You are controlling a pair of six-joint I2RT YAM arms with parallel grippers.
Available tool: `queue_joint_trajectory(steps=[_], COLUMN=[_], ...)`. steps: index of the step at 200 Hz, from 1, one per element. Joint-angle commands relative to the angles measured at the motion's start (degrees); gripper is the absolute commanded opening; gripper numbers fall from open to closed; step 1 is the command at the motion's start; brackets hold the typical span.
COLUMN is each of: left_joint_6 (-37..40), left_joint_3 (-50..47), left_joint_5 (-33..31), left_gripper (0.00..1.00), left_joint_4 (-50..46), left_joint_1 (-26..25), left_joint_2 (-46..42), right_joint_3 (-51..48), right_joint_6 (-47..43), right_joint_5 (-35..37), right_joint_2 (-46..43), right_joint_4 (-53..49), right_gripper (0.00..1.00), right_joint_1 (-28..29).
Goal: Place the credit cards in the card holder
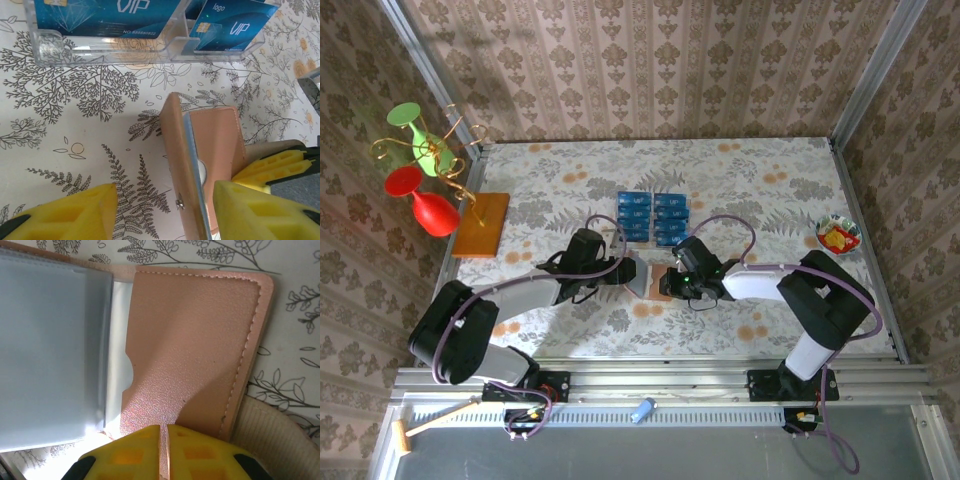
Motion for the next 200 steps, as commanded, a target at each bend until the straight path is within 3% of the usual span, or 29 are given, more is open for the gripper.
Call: queue_joint_trajectory(steps=[1,30,64,107,161,200], left_joint_6=[1.16,-1.51,-4.79,-4.66,-4.38,-4.43], left_joint_3=[1.55,0.39,-1.46,-1.02,-1.04,-1.35], left_joint_5=[0.44,3.57,5.91,6.75,7.1,7.26], left_gripper=[0.53,0.43,0.39,0.28,0.22,0.1], left_joint_4=[-0.8,3.8,9.34,9.39,9.35,9.55], left_joint_1=[0.67,2.63,4.53,4.96,4.94,4.98], left_joint_2=[-1.12,0.39,1.27,2.03,3.02,2.38], right_joint_3=[-1.62,-1.73,-2.08,-2.17,-2.17,-1.67], right_joint_6=[1.07,1.1,1.07,1.09,1.08,0.57], right_joint_5=[2.13,2.25,2.34,2.52,2.52,1.99], right_joint_2=[1.59,2.16,2.56,2.86,3.16,3.59], right_joint_4=[1.32,1.5,1.75,1.94,2.02,1.76], right_gripper=[0.13,0.13,0.13,0.13,0.13,0.13], right_joint_1=[0.11,0.11,0.1,0.11,0.11,0.07])
